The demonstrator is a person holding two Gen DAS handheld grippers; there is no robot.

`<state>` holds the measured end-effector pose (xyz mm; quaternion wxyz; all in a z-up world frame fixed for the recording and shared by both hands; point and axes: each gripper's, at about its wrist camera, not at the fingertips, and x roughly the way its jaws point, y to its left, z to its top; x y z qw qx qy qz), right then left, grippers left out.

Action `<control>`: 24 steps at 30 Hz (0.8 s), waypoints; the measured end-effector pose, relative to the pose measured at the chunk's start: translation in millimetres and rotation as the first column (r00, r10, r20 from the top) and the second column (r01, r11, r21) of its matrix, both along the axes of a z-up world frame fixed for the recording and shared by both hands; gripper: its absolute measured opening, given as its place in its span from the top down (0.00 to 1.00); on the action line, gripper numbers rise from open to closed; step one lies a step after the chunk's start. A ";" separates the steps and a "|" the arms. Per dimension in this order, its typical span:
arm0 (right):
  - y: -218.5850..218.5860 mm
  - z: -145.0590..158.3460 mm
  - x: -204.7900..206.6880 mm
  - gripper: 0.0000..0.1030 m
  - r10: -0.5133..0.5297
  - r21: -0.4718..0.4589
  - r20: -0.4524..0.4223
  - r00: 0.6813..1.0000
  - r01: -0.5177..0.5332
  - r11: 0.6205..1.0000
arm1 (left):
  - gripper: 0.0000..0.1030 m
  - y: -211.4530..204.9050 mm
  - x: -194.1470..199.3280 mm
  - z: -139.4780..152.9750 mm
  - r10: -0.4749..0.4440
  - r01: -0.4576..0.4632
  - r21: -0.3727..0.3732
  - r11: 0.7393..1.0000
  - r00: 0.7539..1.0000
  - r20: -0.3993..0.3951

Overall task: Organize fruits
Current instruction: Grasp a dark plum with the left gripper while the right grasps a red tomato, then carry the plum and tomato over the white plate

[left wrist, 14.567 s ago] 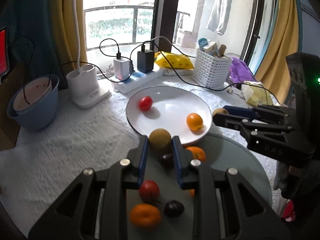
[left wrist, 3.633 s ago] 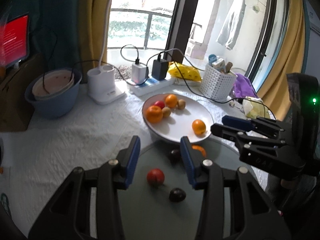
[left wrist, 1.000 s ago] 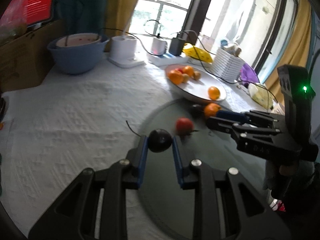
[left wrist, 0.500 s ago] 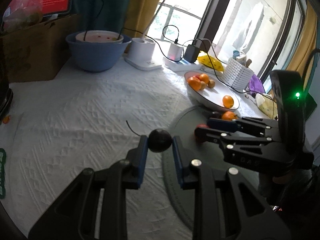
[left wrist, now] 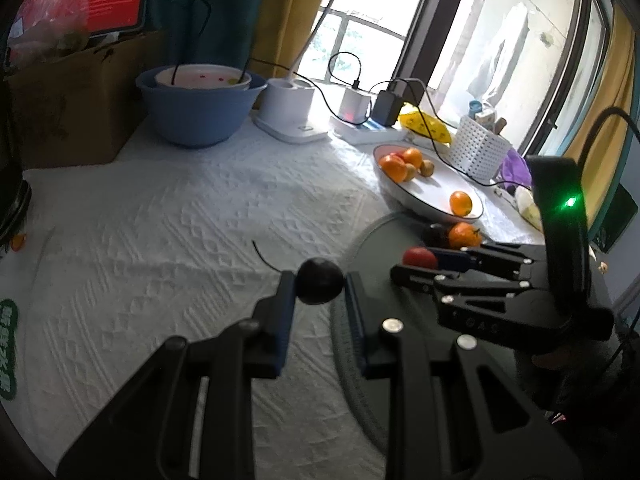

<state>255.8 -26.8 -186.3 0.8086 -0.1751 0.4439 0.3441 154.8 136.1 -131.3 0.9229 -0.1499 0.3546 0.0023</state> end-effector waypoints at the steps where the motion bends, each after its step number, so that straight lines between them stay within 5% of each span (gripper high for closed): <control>1: -0.9 0.2 -0.3 0.65 0.001 0.003 -0.001 1.000 -0.001 1.000 | 0.75 -0.9 0.3 0.9 -0.001 0.001 0.003 1.000 1.000 0.001; 24: -56.6 43.1 13.5 0.70 -0.055 0.134 0.056 0.997 0.047 0.990 | 0.75 -55.3 30.5 29.5 -0.074 0.074 0.095 0.993 0.997 -0.003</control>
